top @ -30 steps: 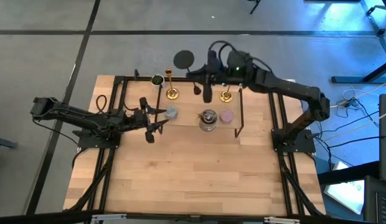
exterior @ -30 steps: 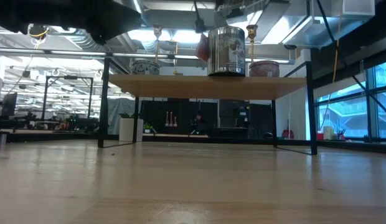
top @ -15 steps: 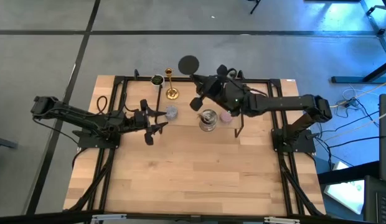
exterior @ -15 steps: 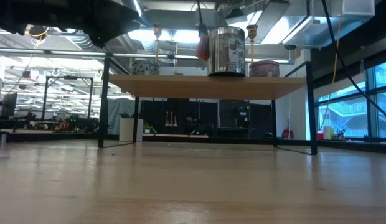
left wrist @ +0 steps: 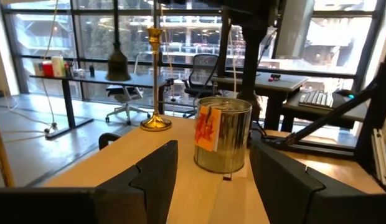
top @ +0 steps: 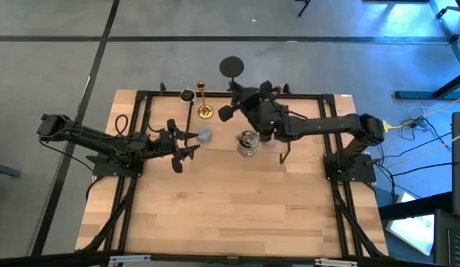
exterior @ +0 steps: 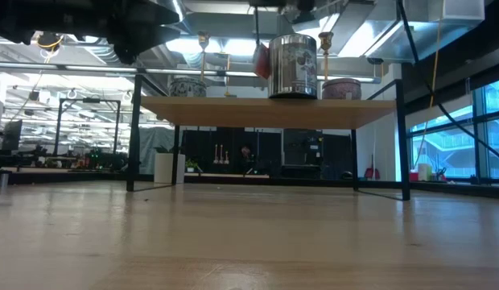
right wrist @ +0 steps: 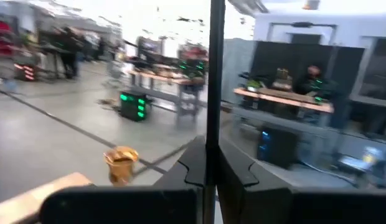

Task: Pick & Place candle stick holders
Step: Put the black candle holder on the shelf

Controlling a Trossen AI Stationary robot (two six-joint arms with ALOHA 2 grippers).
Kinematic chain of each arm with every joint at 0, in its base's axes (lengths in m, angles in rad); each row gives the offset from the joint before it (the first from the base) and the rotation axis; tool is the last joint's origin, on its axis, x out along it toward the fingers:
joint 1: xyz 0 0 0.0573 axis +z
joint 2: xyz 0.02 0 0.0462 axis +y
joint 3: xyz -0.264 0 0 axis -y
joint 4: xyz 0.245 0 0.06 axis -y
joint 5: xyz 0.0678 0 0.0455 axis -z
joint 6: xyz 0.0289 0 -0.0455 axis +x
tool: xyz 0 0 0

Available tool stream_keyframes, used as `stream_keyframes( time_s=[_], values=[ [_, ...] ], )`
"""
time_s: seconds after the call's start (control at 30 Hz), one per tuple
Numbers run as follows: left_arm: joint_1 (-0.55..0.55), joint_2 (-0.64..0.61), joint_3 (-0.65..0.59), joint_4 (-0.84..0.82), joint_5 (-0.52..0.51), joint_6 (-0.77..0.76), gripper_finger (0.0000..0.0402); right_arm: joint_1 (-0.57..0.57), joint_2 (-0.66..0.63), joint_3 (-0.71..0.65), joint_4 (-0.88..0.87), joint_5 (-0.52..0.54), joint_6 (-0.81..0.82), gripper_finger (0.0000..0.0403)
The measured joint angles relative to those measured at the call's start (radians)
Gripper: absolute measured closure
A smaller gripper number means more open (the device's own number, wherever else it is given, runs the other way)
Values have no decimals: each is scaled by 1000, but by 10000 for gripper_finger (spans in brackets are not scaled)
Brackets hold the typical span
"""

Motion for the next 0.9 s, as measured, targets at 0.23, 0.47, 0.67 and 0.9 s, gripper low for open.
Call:
stream_keyframes(
  time_s=[0.23,0.47,0.67,0.9],
  values=[
    [0,1,0,-16,-6,-51,206,63,15,0,-46,78,6,389],
    [-11,1,0,-24,-5,-51,206,75,14,1,-122,17,117,389],
    [-33,1,0,-24,-13,-38,206,63,14,1,-156,-43,124,389],
    [-34,1,1,-15,-41,-42,206,66,14,1,-116,-158,3,389]
  ],
)
